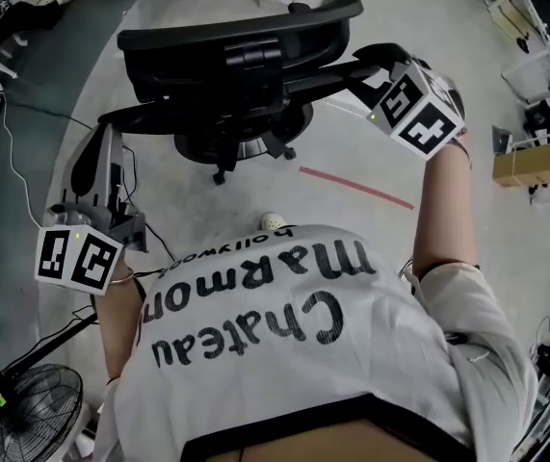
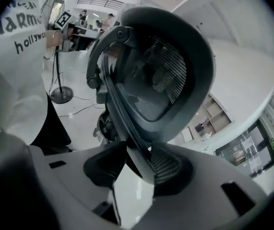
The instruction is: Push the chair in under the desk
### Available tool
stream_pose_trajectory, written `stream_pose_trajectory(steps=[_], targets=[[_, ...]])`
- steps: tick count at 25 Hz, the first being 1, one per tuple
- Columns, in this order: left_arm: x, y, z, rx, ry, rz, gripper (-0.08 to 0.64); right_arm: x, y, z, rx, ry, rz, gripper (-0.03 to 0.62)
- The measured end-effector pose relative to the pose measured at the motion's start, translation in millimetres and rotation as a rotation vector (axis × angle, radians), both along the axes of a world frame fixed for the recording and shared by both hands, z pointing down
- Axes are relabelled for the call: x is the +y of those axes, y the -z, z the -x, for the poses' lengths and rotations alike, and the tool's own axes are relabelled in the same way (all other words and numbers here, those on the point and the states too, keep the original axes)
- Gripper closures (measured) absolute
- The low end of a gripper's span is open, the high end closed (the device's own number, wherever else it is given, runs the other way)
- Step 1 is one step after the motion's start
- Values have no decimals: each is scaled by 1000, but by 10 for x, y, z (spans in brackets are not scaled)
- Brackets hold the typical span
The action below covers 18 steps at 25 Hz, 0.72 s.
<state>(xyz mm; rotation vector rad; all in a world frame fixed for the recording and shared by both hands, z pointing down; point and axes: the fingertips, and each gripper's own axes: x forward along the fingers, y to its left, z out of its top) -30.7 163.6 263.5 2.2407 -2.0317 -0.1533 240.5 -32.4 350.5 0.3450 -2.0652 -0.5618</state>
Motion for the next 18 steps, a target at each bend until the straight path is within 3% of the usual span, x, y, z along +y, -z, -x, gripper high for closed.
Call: stream_pose_trajectory(steps=[4, 5, 6, 7, 9, 11, 13, 15, 18], targets=[[-67, 37, -30, -69, -53, -8, 527, 33, -44, 16, 27, 43, 46, 434], [-89, 33, -59, -115, -79, 14, 475, 40, -45, 27, 33, 49, 55, 433], [-118, 9, -110, -181, -109, 50, 390, 42, -46, 33, 38, 52, 63, 433], [-155, -43, -185, -267, -142, 103, 351, 38, -47, 29, 38, 52, 71, 431], [-264, -224, -355, -477, -190, 233, 325, 14, -42, -12, 20, 39, 92, 428], [-414, -418, -457, -667, -183, 348, 349, -14, -28, -69, -8, 20, 109, 423], [-539, -571, -485, -771, -162, 420, 430, -29, -24, -86, -19, 10, 107, 422], [-575, -673, -485, -754, -180, 447, 474, -18, -51, -56, -14, 9, 97, 422], [-574, -701, -409, -670, -205, 451, 465, -8, -82, 22, -23, 25, 101, 420]])
